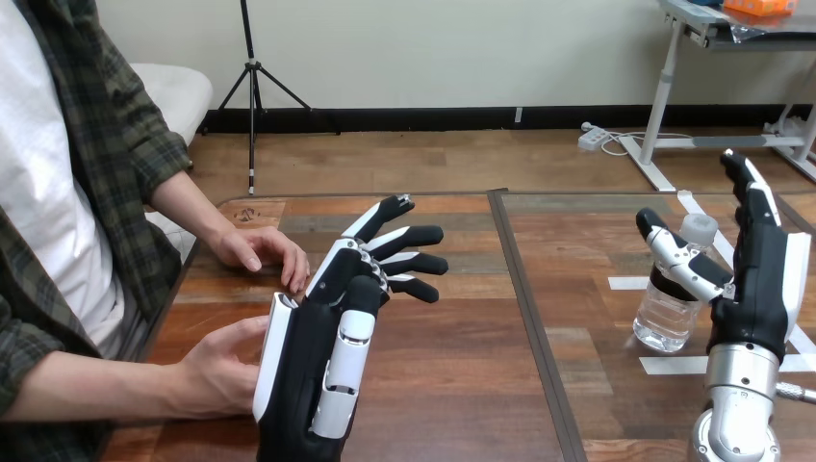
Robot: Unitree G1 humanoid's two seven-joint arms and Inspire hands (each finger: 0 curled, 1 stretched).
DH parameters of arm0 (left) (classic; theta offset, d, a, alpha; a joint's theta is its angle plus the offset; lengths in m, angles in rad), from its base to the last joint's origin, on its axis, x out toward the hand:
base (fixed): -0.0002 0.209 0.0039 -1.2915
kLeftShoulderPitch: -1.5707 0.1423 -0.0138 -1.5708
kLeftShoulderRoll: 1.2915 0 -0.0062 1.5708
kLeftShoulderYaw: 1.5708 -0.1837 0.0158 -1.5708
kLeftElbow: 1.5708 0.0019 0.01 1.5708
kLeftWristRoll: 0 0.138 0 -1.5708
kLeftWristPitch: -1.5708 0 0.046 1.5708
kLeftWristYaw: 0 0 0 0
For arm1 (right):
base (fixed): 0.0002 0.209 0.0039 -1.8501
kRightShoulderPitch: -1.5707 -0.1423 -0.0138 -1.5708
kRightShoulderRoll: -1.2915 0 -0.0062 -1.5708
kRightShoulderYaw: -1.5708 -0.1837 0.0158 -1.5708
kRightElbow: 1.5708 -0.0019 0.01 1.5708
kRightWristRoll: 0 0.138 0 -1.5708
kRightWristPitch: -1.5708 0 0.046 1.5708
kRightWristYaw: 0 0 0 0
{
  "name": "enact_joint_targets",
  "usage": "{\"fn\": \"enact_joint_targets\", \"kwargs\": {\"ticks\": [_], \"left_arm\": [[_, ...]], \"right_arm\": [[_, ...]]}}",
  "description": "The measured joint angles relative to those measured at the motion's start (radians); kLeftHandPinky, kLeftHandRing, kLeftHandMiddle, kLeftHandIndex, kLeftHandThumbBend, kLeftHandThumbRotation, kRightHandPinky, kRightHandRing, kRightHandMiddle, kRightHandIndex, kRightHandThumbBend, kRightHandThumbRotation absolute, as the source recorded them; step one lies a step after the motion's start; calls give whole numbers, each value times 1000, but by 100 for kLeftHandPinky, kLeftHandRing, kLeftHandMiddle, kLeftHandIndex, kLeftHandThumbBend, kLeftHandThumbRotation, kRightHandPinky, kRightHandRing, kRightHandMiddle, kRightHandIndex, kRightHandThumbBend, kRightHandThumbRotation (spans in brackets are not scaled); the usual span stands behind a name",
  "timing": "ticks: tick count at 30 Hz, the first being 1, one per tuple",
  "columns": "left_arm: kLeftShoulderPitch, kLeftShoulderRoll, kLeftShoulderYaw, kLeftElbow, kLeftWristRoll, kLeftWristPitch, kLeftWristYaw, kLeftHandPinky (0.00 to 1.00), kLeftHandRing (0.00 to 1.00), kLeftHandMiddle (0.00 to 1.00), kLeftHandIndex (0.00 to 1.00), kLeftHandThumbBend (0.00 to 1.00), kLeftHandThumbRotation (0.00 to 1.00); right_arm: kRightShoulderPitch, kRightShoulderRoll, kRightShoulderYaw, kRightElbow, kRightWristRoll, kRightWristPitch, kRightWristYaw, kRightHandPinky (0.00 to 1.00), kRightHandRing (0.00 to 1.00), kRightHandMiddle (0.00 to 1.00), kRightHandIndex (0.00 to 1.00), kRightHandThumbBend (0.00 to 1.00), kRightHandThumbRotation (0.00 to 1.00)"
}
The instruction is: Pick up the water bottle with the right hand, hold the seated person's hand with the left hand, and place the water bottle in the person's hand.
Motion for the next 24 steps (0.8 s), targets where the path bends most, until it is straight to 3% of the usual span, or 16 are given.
{"fn": "enact_joint_targets", "kwargs": {"ticks": [17,24], "left_arm": [[0,0,0,0,0,0,0,54,66,73,84,32,100],[0,0,0,0,-1,0,0,54,66,74,84,31,100]], "right_arm": [[-60,-27,14,127,-29,44,-11,82,87,87,84,71,0],[-92,-52,19,173,-39,77,-4,83,88,88,85,70,0]]}}
